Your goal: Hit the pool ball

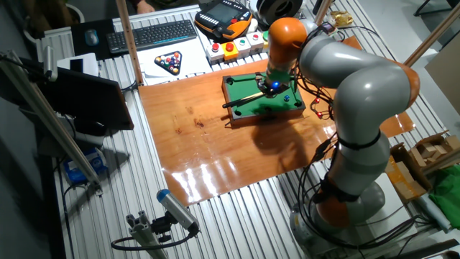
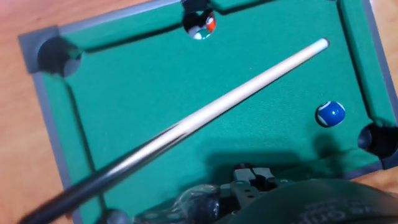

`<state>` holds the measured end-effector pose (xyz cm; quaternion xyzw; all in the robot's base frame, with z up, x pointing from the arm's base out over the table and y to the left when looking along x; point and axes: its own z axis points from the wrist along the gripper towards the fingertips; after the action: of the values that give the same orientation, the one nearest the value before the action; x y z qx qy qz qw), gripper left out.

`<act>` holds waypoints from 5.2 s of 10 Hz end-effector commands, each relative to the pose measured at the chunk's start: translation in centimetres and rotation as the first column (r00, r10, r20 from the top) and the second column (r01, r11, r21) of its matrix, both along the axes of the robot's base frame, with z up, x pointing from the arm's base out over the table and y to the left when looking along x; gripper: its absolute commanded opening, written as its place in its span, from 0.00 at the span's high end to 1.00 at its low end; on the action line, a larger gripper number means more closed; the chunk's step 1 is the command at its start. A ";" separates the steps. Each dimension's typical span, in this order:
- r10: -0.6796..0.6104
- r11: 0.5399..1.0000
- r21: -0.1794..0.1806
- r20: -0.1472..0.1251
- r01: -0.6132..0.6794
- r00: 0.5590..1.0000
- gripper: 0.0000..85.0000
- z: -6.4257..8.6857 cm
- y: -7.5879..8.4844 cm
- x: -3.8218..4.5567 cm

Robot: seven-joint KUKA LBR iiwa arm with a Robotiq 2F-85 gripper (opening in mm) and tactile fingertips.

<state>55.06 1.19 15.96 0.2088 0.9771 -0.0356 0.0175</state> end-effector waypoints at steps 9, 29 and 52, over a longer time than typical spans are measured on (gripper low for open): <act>-0.389 0.921 0.034 -0.006 0.388 0.921 0.99 0.5 1.1 0.54; -0.602 0.792 0.110 -0.029 0.601 0.798 0.99 -0.2 1.1 0.78; -0.785 0.601 0.069 0.241 0.797 0.571 0.42 -4.0 4.8 4.59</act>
<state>59.65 6.04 11.90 0.6261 0.7686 -0.0379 0.1256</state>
